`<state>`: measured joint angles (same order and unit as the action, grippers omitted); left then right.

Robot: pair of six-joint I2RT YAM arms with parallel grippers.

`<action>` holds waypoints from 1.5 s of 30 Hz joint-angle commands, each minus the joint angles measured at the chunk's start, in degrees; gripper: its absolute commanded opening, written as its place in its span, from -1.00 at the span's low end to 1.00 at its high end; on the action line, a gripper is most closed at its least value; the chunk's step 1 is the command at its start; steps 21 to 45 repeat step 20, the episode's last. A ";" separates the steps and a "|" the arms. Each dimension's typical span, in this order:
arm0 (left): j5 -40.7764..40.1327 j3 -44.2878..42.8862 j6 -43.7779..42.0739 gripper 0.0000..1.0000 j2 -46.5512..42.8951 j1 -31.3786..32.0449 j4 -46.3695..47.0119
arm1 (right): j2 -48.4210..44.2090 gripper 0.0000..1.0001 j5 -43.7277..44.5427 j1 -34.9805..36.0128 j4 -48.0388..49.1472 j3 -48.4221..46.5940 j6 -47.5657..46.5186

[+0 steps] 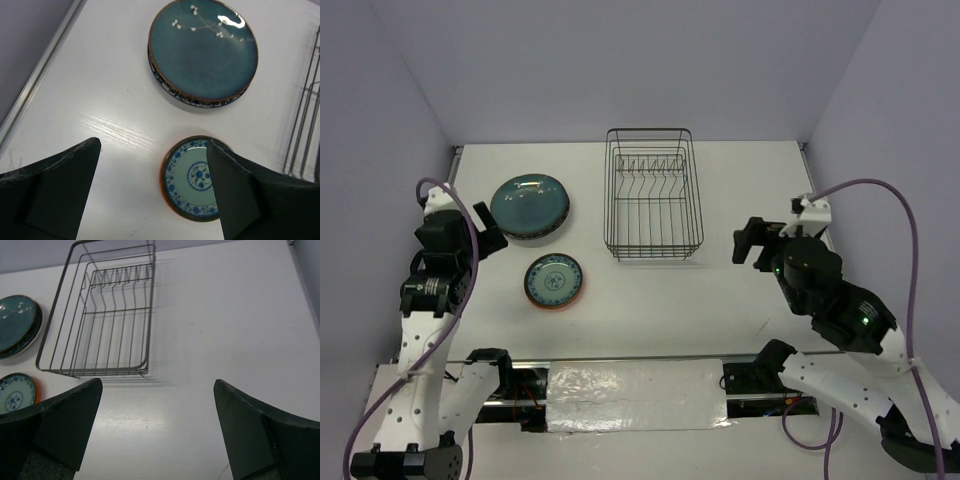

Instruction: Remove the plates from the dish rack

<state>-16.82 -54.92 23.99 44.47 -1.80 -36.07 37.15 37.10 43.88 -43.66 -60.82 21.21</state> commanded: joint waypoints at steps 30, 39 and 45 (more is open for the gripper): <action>-2.08 6.40 -4.04 0.99 -12.48 3.47 6.02 | -15.62 1.00 10.89 0.16 -13.83 -1.85 3.31; -2.08 6.40 -4.04 0.99 -12.48 3.47 6.02 | -15.62 1.00 10.89 0.16 -13.83 -1.85 3.31; -2.08 6.40 -4.04 0.99 -12.48 3.47 6.02 | -15.62 1.00 10.89 0.16 -13.83 -1.85 3.31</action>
